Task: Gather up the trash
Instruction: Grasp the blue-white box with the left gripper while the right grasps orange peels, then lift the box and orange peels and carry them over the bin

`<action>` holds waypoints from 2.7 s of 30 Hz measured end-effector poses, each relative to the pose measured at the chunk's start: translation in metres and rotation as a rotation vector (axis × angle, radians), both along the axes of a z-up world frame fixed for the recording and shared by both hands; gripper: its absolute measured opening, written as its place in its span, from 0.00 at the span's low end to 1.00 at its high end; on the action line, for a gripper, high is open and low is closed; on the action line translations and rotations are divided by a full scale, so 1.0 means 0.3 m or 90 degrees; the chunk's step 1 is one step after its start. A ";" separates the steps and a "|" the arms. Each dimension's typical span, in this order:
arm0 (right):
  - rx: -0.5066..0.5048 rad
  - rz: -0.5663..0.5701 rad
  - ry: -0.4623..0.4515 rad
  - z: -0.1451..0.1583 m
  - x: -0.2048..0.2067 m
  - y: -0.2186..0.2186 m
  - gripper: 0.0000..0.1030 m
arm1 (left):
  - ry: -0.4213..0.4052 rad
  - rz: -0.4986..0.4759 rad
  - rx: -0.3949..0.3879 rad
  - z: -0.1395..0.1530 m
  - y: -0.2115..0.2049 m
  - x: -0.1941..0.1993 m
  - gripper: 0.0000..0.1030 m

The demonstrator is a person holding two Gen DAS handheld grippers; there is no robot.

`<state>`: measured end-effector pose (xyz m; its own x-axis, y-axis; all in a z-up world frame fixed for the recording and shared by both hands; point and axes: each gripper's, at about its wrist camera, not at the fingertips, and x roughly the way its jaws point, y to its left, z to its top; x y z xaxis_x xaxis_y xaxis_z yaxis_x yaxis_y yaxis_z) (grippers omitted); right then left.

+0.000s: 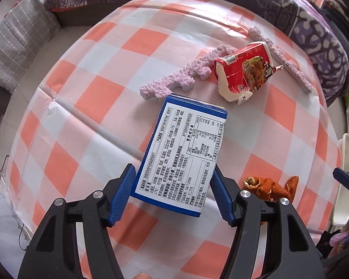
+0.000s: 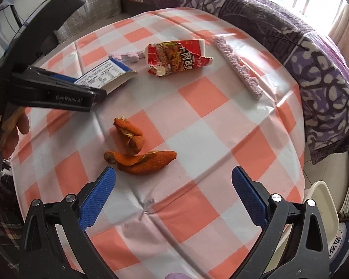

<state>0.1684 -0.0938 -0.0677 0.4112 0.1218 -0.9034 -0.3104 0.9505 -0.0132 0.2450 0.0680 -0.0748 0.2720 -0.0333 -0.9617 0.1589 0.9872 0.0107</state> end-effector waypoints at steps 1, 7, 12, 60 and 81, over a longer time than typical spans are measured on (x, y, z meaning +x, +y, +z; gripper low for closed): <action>0.004 0.000 0.002 -0.004 0.003 0.008 0.93 | -0.002 0.004 -0.004 0.010 0.009 -0.001 0.61; -0.006 0.007 0.018 -0.048 0.024 0.068 0.93 | -0.015 0.025 -0.022 0.062 0.053 -0.007 0.61; -0.003 0.007 0.037 -0.086 0.047 0.099 0.92 | -0.022 0.023 -0.033 0.089 0.071 -0.019 0.62; 0.119 -0.250 -0.163 0.222 0.025 -0.299 0.33 | -0.156 0.018 -0.089 0.247 -0.129 -0.047 0.62; 0.125 -0.467 -0.126 0.238 -0.095 -0.723 0.33 | -0.147 -0.069 -0.113 0.242 -0.430 -0.094 0.62</action>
